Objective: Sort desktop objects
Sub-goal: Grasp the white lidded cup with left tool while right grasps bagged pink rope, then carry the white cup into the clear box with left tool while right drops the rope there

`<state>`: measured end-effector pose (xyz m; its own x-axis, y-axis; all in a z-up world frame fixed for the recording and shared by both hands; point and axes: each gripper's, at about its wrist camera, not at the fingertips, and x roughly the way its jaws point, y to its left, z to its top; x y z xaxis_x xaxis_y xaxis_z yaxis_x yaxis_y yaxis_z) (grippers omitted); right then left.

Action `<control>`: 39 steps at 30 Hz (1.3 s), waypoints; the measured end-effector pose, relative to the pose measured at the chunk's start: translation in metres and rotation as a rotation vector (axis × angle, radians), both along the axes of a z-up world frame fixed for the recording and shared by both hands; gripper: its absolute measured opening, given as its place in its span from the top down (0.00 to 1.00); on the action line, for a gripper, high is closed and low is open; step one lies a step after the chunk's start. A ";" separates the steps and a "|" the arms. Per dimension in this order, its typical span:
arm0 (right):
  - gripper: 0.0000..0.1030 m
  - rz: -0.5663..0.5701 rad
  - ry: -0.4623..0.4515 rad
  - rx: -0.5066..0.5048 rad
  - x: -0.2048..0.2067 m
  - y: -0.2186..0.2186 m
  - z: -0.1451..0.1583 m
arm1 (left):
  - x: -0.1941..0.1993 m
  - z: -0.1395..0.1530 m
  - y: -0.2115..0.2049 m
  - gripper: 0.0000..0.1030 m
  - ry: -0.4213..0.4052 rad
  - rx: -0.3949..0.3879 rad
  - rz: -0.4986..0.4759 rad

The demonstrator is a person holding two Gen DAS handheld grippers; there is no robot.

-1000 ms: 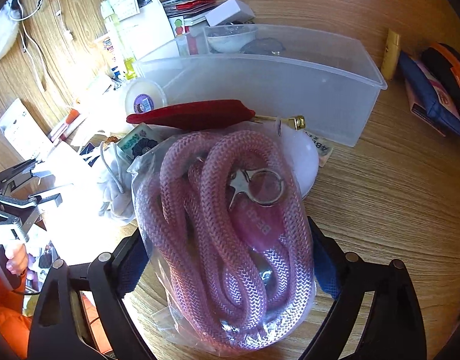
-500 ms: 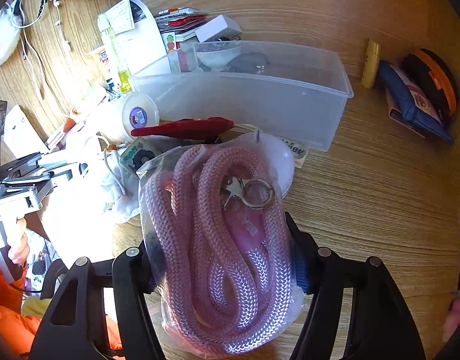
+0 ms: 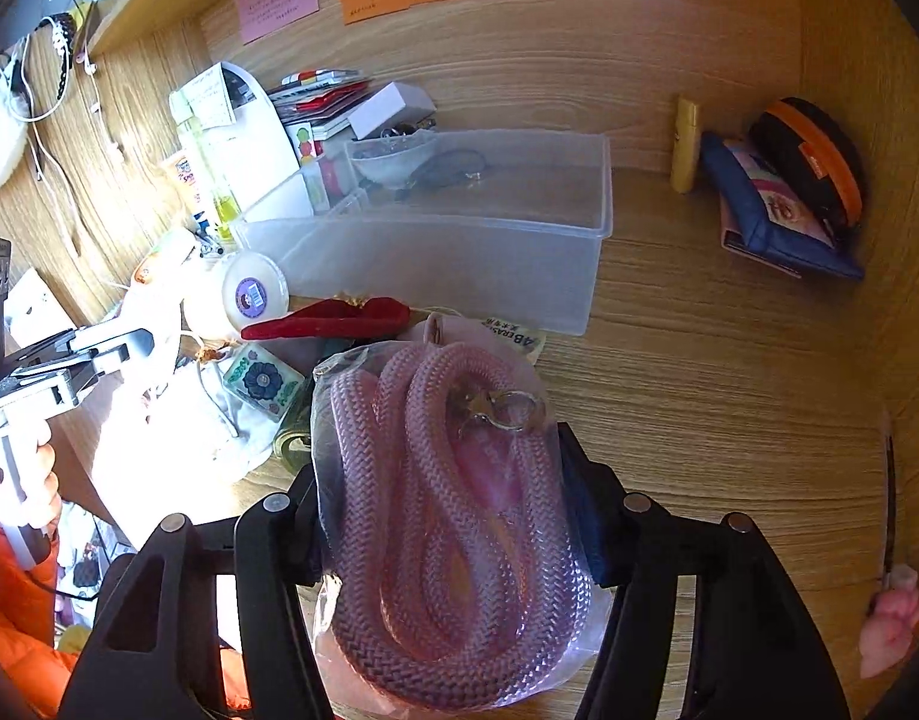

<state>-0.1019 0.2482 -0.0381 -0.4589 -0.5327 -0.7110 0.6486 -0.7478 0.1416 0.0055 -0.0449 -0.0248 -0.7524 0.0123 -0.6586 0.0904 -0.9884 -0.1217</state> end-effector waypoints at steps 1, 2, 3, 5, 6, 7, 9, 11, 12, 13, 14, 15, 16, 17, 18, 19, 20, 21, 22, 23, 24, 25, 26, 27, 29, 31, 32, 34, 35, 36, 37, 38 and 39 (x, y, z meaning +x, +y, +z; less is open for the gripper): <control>0.45 -0.004 0.009 -0.002 0.001 0.001 0.002 | -0.001 0.002 0.000 0.37 0.006 -0.002 0.000; 0.45 -0.007 0.017 -0.002 0.001 0.003 0.004 | -0.001 0.005 0.000 0.37 0.012 -0.003 0.000; 0.45 -0.009 0.025 -0.001 0.002 0.004 0.006 | -0.002 0.008 0.000 0.37 0.018 -0.005 0.000; 0.45 -0.015 0.039 -0.005 0.001 0.006 0.010 | -0.004 0.013 0.000 0.37 0.034 -0.008 0.002; 0.45 -0.020 0.047 -0.006 0.001 0.007 0.013 | -0.005 0.016 0.000 0.37 0.041 -0.009 0.001; 0.45 -0.025 0.055 -0.006 0.000 0.008 0.015 | -0.006 0.018 0.000 0.37 0.047 -0.011 0.001; 0.45 -0.035 0.070 -0.008 -0.003 0.008 0.021 | -0.010 0.023 0.001 0.37 0.056 -0.011 -0.003; 0.45 -0.042 0.085 -0.010 -0.006 0.008 0.028 | -0.014 0.029 0.001 0.37 0.064 -0.009 -0.011; 0.45 -0.045 0.093 -0.012 -0.007 0.008 0.032 | -0.017 0.031 0.002 0.37 0.067 -0.008 -0.016; 0.45 -0.050 0.103 -0.015 -0.009 0.007 0.035 | -0.020 0.034 0.003 0.37 0.073 -0.009 -0.020; 0.45 -0.057 0.113 -0.018 -0.011 0.007 0.039 | -0.023 0.037 0.004 0.37 0.078 -0.012 -0.024; 0.45 -0.059 0.123 -0.021 -0.013 0.005 0.043 | -0.026 0.040 0.005 0.37 0.083 -0.014 -0.025; 0.45 -0.061 0.131 -0.029 -0.015 0.004 0.047 | -0.029 0.043 0.005 0.37 0.087 -0.015 -0.030; 0.45 -0.063 0.137 -0.035 -0.017 0.003 0.050 | -0.033 0.046 0.005 0.37 0.091 -0.013 -0.035; 0.45 -0.063 0.145 -0.041 -0.021 0.001 0.054 | -0.037 0.048 0.006 0.37 0.093 -0.010 -0.040; 0.45 -0.064 0.153 -0.046 -0.023 0.000 0.057 | -0.042 0.051 0.006 0.37 0.094 -0.007 -0.047; 0.45 -0.065 0.161 -0.049 -0.026 -0.002 0.061 | -0.046 0.053 0.006 0.37 0.096 -0.002 -0.053; 0.45 -0.066 0.169 -0.054 -0.028 -0.004 0.064 | -0.049 0.056 0.007 0.37 0.097 0.000 -0.063; 0.45 -0.064 0.176 -0.059 -0.031 -0.007 0.067 | -0.053 0.058 0.007 0.37 0.100 0.002 -0.068; 0.45 -0.062 0.180 -0.066 -0.035 -0.009 0.070 | -0.056 0.060 0.008 0.37 0.102 0.004 -0.072; 0.45 -0.060 0.183 -0.071 -0.038 -0.012 0.073 | -0.060 0.062 0.008 0.37 0.104 0.005 -0.079; 0.45 -0.056 0.187 -0.073 -0.041 -0.015 0.075 | -0.063 0.064 0.008 0.37 0.105 0.007 -0.080; 0.45 -0.054 0.190 -0.075 -0.044 -0.018 0.076 | -0.068 0.066 0.008 0.37 0.106 0.007 -0.083; 0.45 -0.055 0.191 -0.075 -0.048 -0.022 0.077 | -0.071 0.068 0.008 0.37 0.108 0.007 -0.087; 0.45 -0.049 0.189 -0.081 -0.057 -0.029 0.078 | -0.079 0.071 0.008 0.37 0.107 0.009 -0.091; 0.45 -0.045 0.180 -0.082 -0.065 -0.037 0.076 | -0.088 0.072 0.008 0.37 0.100 0.016 -0.101; 0.45 -0.045 0.175 -0.081 -0.069 -0.041 0.075 | -0.093 0.072 0.008 0.37 0.093 0.018 -0.105; 0.45 -0.043 0.163 -0.077 -0.079 -0.049 0.071 | -0.104 0.071 0.009 0.37 0.078 0.021 -0.117; 0.45 -0.041 0.156 -0.076 -0.084 -0.053 0.069 | -0.110 0.071 0.009 0.37 0.068 0.021 -0.120; 0.45 -0.040 0.149 -0.074 -0.089 -0.057 0.067 | -0.115 0.070 0.009 0.37 0.059 0.021 -0.126; 0.45 -0.041 0.142 -0.071 -0.095 -0.061 0.065 | -0.121 0.069 0.009 0.37 0.048 0.021 -0.131; 0.45 -0.041 0.136 -0.066 -0.100 -0.063 0.063 | -0.126 0.067 0.009 0.37 0.038 0.022 -0.135; 0.45 -0.042 0.128 -0.064 -0.105 -0.065 0.062 | -0.133 0.065 0.010 0.37 0.026 0.023 -0.142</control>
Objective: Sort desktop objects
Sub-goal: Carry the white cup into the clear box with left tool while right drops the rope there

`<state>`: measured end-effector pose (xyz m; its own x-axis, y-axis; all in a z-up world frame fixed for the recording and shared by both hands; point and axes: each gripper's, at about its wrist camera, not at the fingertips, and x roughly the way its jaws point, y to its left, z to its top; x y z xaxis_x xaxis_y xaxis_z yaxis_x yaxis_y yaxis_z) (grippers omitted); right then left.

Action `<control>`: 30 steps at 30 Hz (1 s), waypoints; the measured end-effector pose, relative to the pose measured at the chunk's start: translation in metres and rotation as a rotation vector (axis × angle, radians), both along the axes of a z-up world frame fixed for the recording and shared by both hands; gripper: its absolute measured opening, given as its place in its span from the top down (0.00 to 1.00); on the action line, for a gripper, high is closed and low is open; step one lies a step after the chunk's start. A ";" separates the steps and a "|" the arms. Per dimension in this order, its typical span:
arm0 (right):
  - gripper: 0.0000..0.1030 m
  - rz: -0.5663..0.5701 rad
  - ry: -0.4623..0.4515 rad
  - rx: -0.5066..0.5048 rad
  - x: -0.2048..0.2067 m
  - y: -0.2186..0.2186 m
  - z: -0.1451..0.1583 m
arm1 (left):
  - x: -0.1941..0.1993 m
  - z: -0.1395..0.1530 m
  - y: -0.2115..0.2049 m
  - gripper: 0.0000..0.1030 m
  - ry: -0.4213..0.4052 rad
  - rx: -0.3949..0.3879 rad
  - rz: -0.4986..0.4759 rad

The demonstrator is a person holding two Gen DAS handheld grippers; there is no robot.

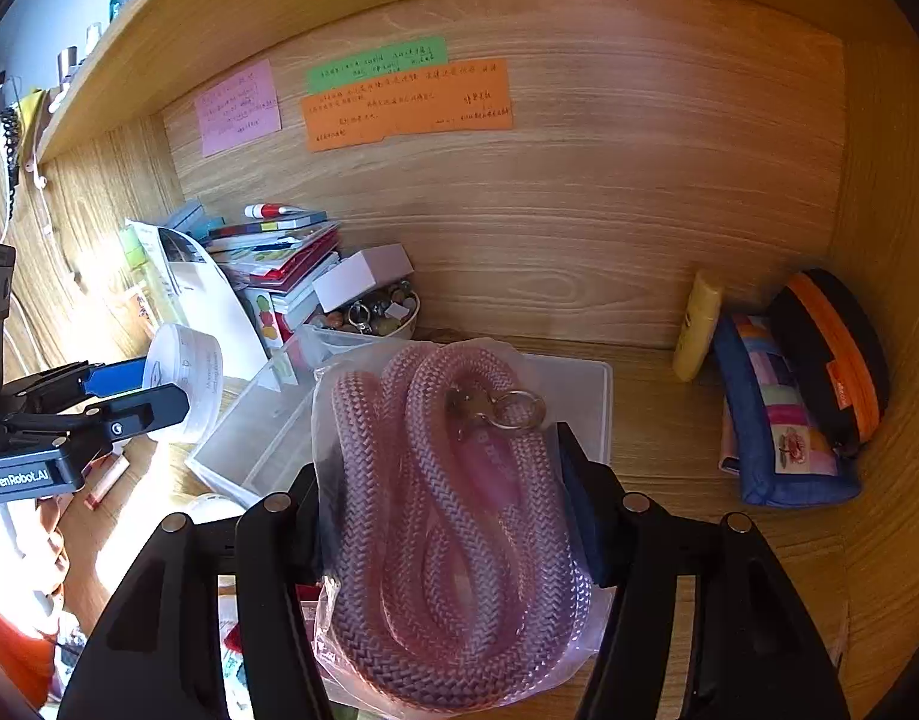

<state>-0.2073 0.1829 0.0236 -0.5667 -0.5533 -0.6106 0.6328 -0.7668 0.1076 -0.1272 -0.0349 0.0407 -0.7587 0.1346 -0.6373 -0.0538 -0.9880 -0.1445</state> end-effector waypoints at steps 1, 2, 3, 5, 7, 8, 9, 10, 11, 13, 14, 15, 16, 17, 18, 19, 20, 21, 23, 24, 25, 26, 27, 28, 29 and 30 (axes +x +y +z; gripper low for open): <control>0.45 0.003 -0.010 0.004 -0.006 -0.003 -0.002 | -0.006 -0.002 0.000 0.37 -0.012 0.002 -0.004; 0.45 0.005 -0.018 0.010 -0.012 -0.007 -0.005 | -0.011 -0.004 0.001 0.37 -0.024 0.003 -0.009; 0.45 0.002 -0.024 0.018 -0.018 -0.010 -0.008 | -0.018 -0.006 0.002 0.37 -0.035 0.001 -0.015; 0.45 -0.006 -0.023 0.043 -0.027 -0.016 -0.013 | -0.027 -0.012 0.004 0.37 -0.059 -0.001 -0.022; 0.45 -0.035 -0.018 0.070 -0.035 -0.020 -0.021 | -0.036 -0.019 0.006 0.37 -0.081 -0.002 -0.032; 0.45 -0.044 -0.019 0.079 -0.038 -0.021 -0.025 | -0.039 -0.022 0.007 0.37 -0.091 -0.004 -0.038; 0.45 -0.048 -0.025 0.086 -0.042 -0.021 -0.029 | -0.044 -0.025 0.008 0.37 -0.102 -0.007 -0.042; 0.45 -0.052 -0.038 0.089 -0.044 -0.020 -0.033 | -0.046 -0.029 0.010 0.37 -0.113 -0.013 -0.047; 0.45 -0.050 -0.051 0.090 -0.048 -0.019 -0.036 | -0.051 -0.032 0.011 0.37 -0.124 -0.019 -0.051; 0.45 -0.047 -0.069 0.096 -0.053 -0.018 -0.043 | -0.058 -0.037 0.013 0.37 -0.147 -0.026 -0.059; 0.45 -0.048 -0.068 0.106 -0.053 -0.018 -0.045 | -0.062 -0.039 0.014 0.37 -0.158 -0.027 -0.063; 0.45 -0.047 -0.064 0.116 -0.053 -0.019 -0.047 | -0.065 -0.042 0.015 0.37 -0.170 -0.026 -0.070; 0.45 -0.045 -0.060 0.130 -0.053 -0.021 -0.050 | -0.068 -0.044 0.016 0.37 -0.183 -0.025 -0.077; 0.45 -0.042 -0.056 0.145 -0.052 -0.024 -0.052 | -0.069 -0.046 0.016 0.37 -0.194 -0.022 -0.082; 0.45 -0.038 -0.053 0.156 -0.051 -0.026 -0.054 | -0.071 -0.048 0.017 0.37 -0.205 -0.019 -0.086; 0.45 -0.031 -0.049 0.167 -0.050 -0.028 -0.056 | -0.073 -0.050 0.018 0.37 -0.216 -0.017 -0.091; 0.45 -0.027 -0.047 0.174 -0.048 -0.030 -0.057 | -0.075 -0.052 0.019 0.37 -0.225 -0.019 -0.095; 0.45 -0.026 -0.043 0.180 -0.047 -0.031 -0.058 | -0.077 -0.055 0.020 0.37 -0.234 -0.025 -0.098; 0.45 -0.047 -0.020 0.192 -0.045 -0.032 -0.061 | -0.080 -0.058 0.025 0.37 -0.253 -0.043 -0.106; 0.45 -0.059 -0.013 0.201 -0.045 -0.033 -0.063 | -0.081 -0.060 0.027 0.37 -0.260 -0.052 -0.108; 0.45 -0.065 -0.015 0.207 -0.045 -0.033 -0.064 | -0.082 -0.062 0.029 0.37 -0.267 -0.060 -0.110; 0.45 -0.065 -0.024 0.208 -0.047 -0.032 -0.066 | -0.083 -0.064 0.031 0.37 -0.275 -0.065 -0.113; 0.45 -0.066 -0.029 0.209 -0.048 -0.033 -0.066 | -0.084 -0.065 0.032 0.37 -0.281 -0.068 -0.115; 0.45 -0.066 -0.026 0.210 -0.048 -0.033 -0.067 | -0.085 -0.066 0.033 0.37 -0.278 -0.080 -0.111; 0.45 -0.068 -0.020 0.216 -0.048 -0.033 -0.067 | -0.086 -0.067 0.033 0.37 -0.280 -0.086 -0.111; 0.45 -0.071 -0.016 0.220 -0.048 -0.035 -0.067 | -0.086 -0.067 0.033 0.37 -0.279 -0.088 -0.111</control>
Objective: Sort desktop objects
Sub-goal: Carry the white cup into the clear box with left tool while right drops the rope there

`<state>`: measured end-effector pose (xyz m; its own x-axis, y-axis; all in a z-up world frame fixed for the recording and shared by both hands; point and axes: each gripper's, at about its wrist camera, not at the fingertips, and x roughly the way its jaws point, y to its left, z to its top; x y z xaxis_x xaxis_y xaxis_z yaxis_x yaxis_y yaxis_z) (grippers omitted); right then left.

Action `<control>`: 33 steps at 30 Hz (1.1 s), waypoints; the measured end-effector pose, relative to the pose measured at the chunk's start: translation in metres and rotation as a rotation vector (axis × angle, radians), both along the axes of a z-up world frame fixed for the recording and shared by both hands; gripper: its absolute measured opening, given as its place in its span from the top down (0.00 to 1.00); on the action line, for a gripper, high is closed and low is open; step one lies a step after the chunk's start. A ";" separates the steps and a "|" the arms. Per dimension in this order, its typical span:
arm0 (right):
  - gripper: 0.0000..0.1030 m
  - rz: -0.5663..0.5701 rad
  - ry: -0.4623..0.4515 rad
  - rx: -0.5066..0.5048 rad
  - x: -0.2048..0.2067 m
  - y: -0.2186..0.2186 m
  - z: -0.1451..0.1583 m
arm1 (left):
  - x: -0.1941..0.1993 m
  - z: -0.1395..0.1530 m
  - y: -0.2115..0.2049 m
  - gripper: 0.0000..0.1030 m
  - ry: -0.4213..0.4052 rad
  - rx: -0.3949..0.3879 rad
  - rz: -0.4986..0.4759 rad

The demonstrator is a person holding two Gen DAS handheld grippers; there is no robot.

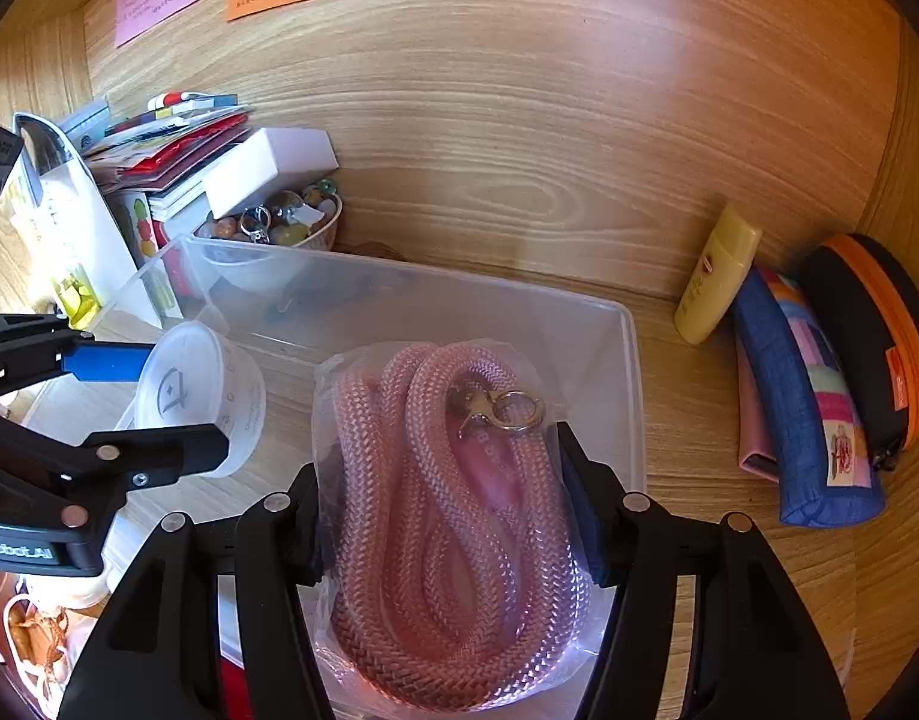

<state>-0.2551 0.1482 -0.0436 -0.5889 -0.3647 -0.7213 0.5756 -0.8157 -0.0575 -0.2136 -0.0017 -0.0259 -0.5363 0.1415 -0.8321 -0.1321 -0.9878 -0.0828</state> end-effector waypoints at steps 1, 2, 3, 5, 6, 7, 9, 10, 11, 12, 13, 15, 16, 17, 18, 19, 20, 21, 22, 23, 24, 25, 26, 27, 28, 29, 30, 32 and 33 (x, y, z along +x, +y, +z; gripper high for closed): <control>0.45 0.004 0.001 0.006 0.000 -0.001 -0.001 | 0.000 0.000 0.000 0.37 0.000 -0.001 0.000; 0.45 0.010 -0.002 0.010 0.000 -0.003 -0.002 | 0.000 -0.001 0.000 0.37 0.000 -0.005 -0.001; 0.45 0.015 -0.006 0.011 0.000 -0.003 -0.003 | -0.001 -0.002 0.000 0.37 0.001 -0.014 0.000; 0.45 0.025 -0.013 0.022 0.001 -0.005 -0.005 | -0.001 -0.003 0.000 0.37 0.004 -0.033 0.007; 0.45 0.028 -0.014 0.026 0.001 -0.005 -0.006 | 0.000 -0.003 -0.001 0.37 0.005 -0.031 0.008; 0.45 0.030 -0.010 0.033 0.002 -0.005 -0.006 | 0.000 -0.002 -0.002 0.37 0.005 -0.024 0.008; 0.44 0.033 -0.014 0.028 0.002 -0.005 -0.006 | -0.001 -0.003 -0.005 0.37 0.003 -0.023 0.010; 0.44 0.033 -0.014 0.027 0.002 -0.005 -0.006 | -0.001 -0.003 -0.004 0.37 0.002 -0.031 0.007; 0.44 0.032 -0.013 0.027 0.003 -0.004 -0.006 | -0.002 -0.003 -0.004 0.37 -0.001 -0.038 0.005; 0.44 0.033 -0.013 0.027 0.003 -0.004 -0.006 | -0.002 -0.003 -0.004 0.37 -0.004 -0.045 0.004; 0.44 0.033 -0.013 0.027 0.003 -0.004 -0.006 | -0.003 -0.003 -0.004 0.37 -0.008 -0.052 0.004; 0.44 0.036 -0.012 0.026 0.004 -0.005 -0.005 | -0.005 -0.004 -0.003 0.37 -0.011 -0.061 0.003; 0.44 0.042 -0.013 0.023 0.004 -0.005 -0.004 | -0.005 -0.004 -0.004 0.37 -0.011 -0.061 0.004; 0.44 0.044 -0.013 0.021 0.005 -0.005 -0.004 | -0.005 -0.004 -0.005 0.37 -0.011 -0.061 0.008; 0.44 0.044 -0.010 0.021 0.006 -0.006 -0.004 | -0.005 -0.004 -0.005 0.37 -0.012 -0.061 0.011; 0.42 0.045 -0.007 0.021 0.006 -0.006 -0.003 | -0.006 -0.004 -0.006 0.37 -0.011 -0.059 0.014; 0.41 0.045 -0.001 0.021 0.007 -0.006 -0.002 | -0.006 -0.003 -0.007 0.37 -0.012 -0.057 0.017; 0.39 0.042 0.005 0.023 0.007 -0.006 -0.001 | -0.005 -0.003 -0.007 0.37 -0.013 -0.051 0.020; 0.36 0.042 0.013 0.025 0.008 -0.007 -0.001 | -0.004 -0.002 -0.008 0.37 -0.012 -0.045 0.022; 0.36 0.042 0.020 0.026 0.009 -0.007 0.000 | -0.003 0.000 -0.009 0.37 -0.007 -0.042 0.027; 0.34 0.046 0.024 0.023 0.010 -0.007 0.001 | -0.002 0.001 -0.009 0.37 0.000 -0.042 0.031; 0.34 0.050 0.030 0.020 0.012 -0.007 0.003 | 0.000 0.004 -0.009 0.37 0.007 -0.043 0.034; 0.34 0.053 0.035 0.018 0.013 -0.007 0.004 | 0.002 0.007 -0.009 0.37 0.016 -0.044 0.037; 0.31 0.056 0.040 0.017 0.014 -0.007 0.005 | 0.004 0.010 -0.010 0.37 0.025 -0.044 0.039; 0.26 0.058 0.045 0.014 0.016 -0.006 0.006 | 0.006 0.014 -0.009 0.37 0.033 -0.044 0.040; 0.24 0.060 0.050 0.012 0.017 -0.006 0.007 | 0.009 0.017 -0.010 0.36 0.043 -0.044 0.043; 0.23 0.060 0.054 0.009 0.018 -0.006 0.008 | 0.012 0.021 -0.011 0.36 0.052 -0.045 0.046; 0.23 0.064 0.056 0.002 0.018 -0.007 0.011 | 0.017 0.028 -0.012 0.28 0.073 -0.046 0.054; 0.23 0.065 0.055 -0.005 0.019 -0.006 0.013 | 0.021 0.032 -0.013 0.26 0.087 -0.045 0.060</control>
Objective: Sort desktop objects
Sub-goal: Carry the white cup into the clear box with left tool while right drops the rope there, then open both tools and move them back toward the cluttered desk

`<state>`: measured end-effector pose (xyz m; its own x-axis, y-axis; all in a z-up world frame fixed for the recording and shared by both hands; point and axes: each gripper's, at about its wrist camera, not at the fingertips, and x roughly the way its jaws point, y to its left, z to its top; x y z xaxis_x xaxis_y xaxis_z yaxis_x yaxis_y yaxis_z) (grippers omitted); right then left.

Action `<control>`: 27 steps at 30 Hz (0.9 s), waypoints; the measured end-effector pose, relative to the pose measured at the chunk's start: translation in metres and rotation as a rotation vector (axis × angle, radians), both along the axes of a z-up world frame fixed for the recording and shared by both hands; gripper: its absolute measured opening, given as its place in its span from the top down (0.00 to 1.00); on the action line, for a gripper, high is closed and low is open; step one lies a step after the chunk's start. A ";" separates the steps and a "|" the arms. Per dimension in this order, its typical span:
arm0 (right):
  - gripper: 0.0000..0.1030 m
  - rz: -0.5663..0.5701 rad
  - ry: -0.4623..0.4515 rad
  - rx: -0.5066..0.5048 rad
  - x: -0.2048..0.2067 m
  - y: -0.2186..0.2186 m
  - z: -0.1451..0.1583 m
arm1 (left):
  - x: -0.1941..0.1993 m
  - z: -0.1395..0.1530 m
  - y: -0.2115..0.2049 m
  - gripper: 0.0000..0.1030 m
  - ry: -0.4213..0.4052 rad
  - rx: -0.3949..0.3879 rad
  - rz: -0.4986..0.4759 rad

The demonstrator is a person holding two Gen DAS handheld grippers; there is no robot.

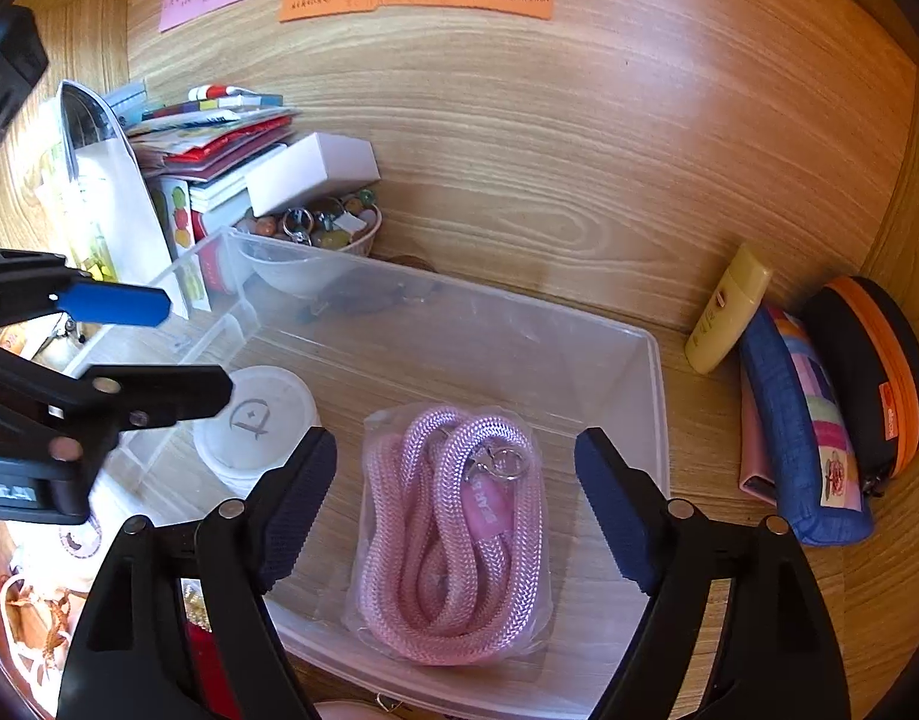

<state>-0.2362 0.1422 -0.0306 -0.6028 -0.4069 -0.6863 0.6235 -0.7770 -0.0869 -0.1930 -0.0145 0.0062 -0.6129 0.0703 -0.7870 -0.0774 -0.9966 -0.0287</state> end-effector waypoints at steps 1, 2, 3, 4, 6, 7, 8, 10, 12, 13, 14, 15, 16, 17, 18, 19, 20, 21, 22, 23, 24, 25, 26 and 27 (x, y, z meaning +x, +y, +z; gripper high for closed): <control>0.23 0.000 -0.003 -0.005 0.000 0.000 0.002 | 0.004 0.004 -0.002 0.25 0.011 0.001 0.005; 0.23 0.002 -0.004 -0.009 0.001 0.000 0.004 | 0.008 0.008 -0.004 0.24 0.021 0.001 0.009; 0.22 0.001 -0.002 -0.014 0.002 0.001 0.007 | 0.011 0.012 -0.004 0.24 0.030 0.003 0.012; 0.22 -0.004 0.003 -0.018 0.004 0.002 0.010 | 0.014 0.015 -0.005 0.21 0.038 0.008 0.016; 0.21 -0.007 0.016 -0.026 0.008 0.004 0.018 | 0.023 0.021 -0.010 0.16 0.054 0.021 0.024; 0.19 -0.008 0.021 -0.030 0.011 0.006 0.022 | 0.026 0.024 -0.011 0.16 0.061 0.025 0.027; 0.19 -0.009 0.025 -0.036 0.013 0.007 0.026 | 0.030 0.026 -0.012 0.15 0.068 0.025 0.032; 0.16 -0.009 0.037 -0.051 0.020 0.011 0.033 | 0.037 0.031 -0.014 0.15 0.085 0.016 0.043; 0.15 -0.009 0.044 -0.055 0.028 0.014 0.038 | 0.044 0.034 -0.017 0.15 0.098 0.009 0.054; 0.15 -0.008 0.047 -0.056 0.032 0.015 0.041 | 0.048 0.035 -0.018 0.15 0.103 0.012 0.057; 0.15 -0.008 0.051 -0.057 0.036 0.016 0.043 | 0.052 0.037 -0.020 0.15 0.107 0.017 0.059; 0.15 -0.008 0.054 -0.059 0.040 0.018 0.045 | 0.056 0.037 -0.022 0.15 0.110 0.022 0.061; 0.15 -0.008 0.057 -0.060 0.044 0.020 0.047 | 0.060 0.038 -0.024 0.15 0.114 0.024 0.065; 0.15 -0.007 0.062 -0.061 0.048 0.022 0.049 | 0.065 0.039 -0.026 0.13 0.121 0.025 0.071; 0.15 -0.009 0.068 -0.063 0.053 0.024 0.051 | 0.069 0.040 -0.028 0.12 0.129 0.024 0.077; 0.15 -0.012 0.075 -0.066 0.057 0.027 0.052 | 0.074 0.040 -0.030 0.12 0.137 0.022 0.084; 0.15 -0.015 0.080 -0.067 0.061 0.029 0.053 | 0.078 0.041 -0.032 0.12 0.144 0.019 0.091; 0.15 -0.016 0.084 -0.069 0.066 0.032 0.054 | 0.082 0.041 -0.034 0.12 0.149 0.016 0.097; 0.14 -0.018 0.086 -0.071 0.069 0.035 0.055 | 0.087 0.042 -0.036 0.11 0.153 0.016 0.103; 0.14 -0.020 0.087 -0.074 0.072 0.037 0.055 | 0.091 0.041 -0.039 0.11 0.155 0.017 0.107; 0.14 -0.020 0.086 -0.076 0.075 0.039 0.056 | 0.094 0.041 -0.041 0.11 0.156 0.017 0.111; 0.14 -0.020 0.086 -0.078 0.078 0.042 0.056 | 0.098 0.040 -0.044 0.11 0.157 0.017 0.116; 0.14 -0.020 0.087 -0.082 0.081 0.044 0.056 | 0.102 0.039 -0.046 0.11 0.158 0.016 0.122; 0.13 -0.021 0.087 -0.082 0.084 0.046 0.055 | 0.106 0.038 -0.049 0.11 0.158 0.014 0.128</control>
